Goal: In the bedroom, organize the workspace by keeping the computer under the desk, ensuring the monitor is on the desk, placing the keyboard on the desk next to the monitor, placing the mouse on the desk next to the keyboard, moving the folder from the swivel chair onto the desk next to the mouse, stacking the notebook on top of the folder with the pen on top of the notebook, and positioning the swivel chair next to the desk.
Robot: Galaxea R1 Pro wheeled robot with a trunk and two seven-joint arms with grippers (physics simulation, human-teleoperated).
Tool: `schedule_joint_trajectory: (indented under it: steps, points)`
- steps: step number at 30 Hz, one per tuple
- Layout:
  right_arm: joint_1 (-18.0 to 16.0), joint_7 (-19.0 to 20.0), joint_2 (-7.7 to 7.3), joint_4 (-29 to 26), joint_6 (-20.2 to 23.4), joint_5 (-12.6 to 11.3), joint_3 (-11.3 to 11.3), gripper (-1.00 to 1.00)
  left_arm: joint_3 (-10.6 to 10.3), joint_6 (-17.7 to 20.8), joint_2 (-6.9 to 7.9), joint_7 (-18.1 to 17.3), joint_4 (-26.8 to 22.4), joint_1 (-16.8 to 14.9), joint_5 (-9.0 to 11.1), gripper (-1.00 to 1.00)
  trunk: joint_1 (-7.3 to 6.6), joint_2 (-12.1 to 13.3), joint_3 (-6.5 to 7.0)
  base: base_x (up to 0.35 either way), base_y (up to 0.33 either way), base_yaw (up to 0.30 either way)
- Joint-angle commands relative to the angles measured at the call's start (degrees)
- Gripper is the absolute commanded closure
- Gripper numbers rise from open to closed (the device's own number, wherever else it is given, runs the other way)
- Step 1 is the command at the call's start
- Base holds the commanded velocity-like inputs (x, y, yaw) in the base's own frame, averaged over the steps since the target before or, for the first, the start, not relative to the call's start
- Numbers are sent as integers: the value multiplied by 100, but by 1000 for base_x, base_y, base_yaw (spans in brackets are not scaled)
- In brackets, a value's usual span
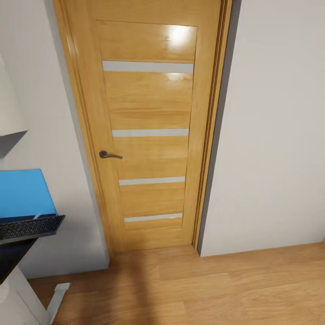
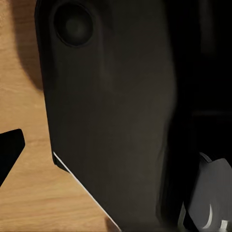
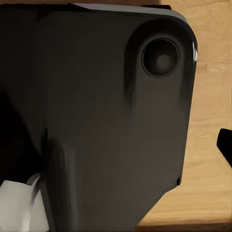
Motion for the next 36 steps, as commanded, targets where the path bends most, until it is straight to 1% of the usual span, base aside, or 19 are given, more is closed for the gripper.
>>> schedule_joint_trajectory:
  steps: [1, 18, 25, 30, 32, 36]
  points:
    - [-3, 0, 5, 8, -50, 3, 2, -100, 2, 4, -1, 2, -13, 4, 1, -100, -23, 39, 14, 0, 0, 199]
    - [-4, 2, 59, 14, -596, 27, 40, -100, -1, 4, -1, 6, -16, 4, 1, -100, -396, 721, 319, 0, 0, 263]
    - [-4, 2, 81, 9, -718, 29, 40, -100, 1, 4, -1, 6, -15, 4, 1, -100, -550, 1001, 445, 0, 0, 281]
    - [-4, -3, 135, 10, -1019, 35, 35, -100, 6, 4, -1, 2, -16, 4, 1, -100, -660, 1202, 534, 0, 0, 282]
    - [-4, -5, 156, 16, -1230, 36, 31, -100, 15, 4, -1, -1, -16, 4, 1, -100, -704, 1282, 570, 0, 0, 282]
    - [-4, -6, 171, 19, -1406, 37, 30, -100, 23, 4, -1, -2, -16, 4, 1, -100, -791, 1443, 642, 0, 0, 282]
